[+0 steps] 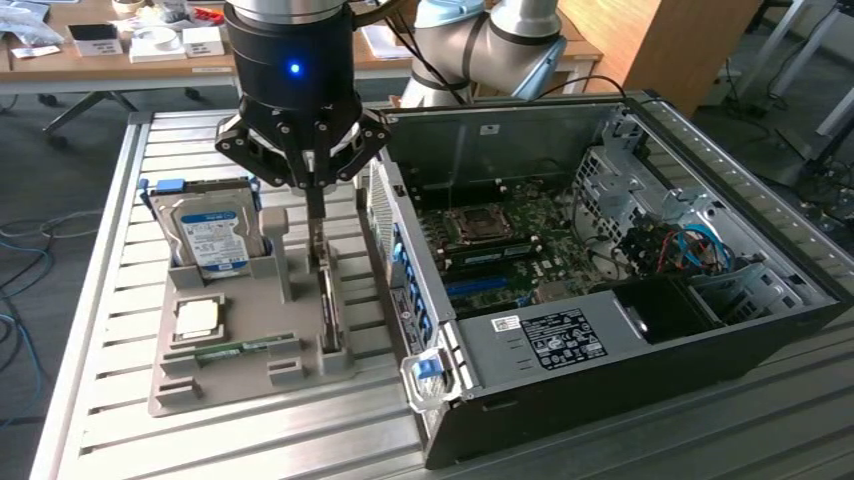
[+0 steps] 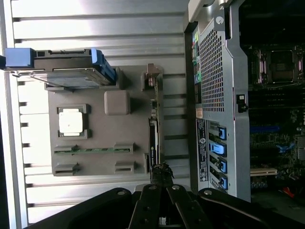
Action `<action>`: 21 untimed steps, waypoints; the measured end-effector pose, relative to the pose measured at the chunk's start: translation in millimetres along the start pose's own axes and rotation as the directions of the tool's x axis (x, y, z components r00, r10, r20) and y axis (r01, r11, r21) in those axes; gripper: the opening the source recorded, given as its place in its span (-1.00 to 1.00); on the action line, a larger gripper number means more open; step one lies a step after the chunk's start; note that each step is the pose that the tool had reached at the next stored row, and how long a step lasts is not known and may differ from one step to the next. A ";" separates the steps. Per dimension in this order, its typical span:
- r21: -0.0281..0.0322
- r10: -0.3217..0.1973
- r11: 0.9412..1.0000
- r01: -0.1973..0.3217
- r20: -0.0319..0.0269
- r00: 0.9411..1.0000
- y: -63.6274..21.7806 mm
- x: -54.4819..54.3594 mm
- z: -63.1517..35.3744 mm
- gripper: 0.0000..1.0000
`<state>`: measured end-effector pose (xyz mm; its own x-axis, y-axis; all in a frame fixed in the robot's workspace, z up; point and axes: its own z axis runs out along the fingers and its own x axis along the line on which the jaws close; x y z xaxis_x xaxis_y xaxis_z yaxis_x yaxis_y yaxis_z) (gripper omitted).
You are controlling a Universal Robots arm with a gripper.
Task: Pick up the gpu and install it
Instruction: 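Pick up the gpu and move the gpu toward the slot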
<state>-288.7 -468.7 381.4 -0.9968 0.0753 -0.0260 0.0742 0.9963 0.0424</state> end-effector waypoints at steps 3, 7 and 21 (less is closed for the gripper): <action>0.000 0.000 1.000 0.000 0.000 1.000 0.0 0.0 0.0 -0.79; 0.000 0.000 1.000 0.000 0.000 1.000 0.0 0.0 0.0 -0.79; 0.000 0.000 1.000 0.000 0.000 1.000 0.0 0.0 0.0 -0.17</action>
<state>-288.7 -468.7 381.4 -0.9968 0.0753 -0.0260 0.0742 0.9963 0.0425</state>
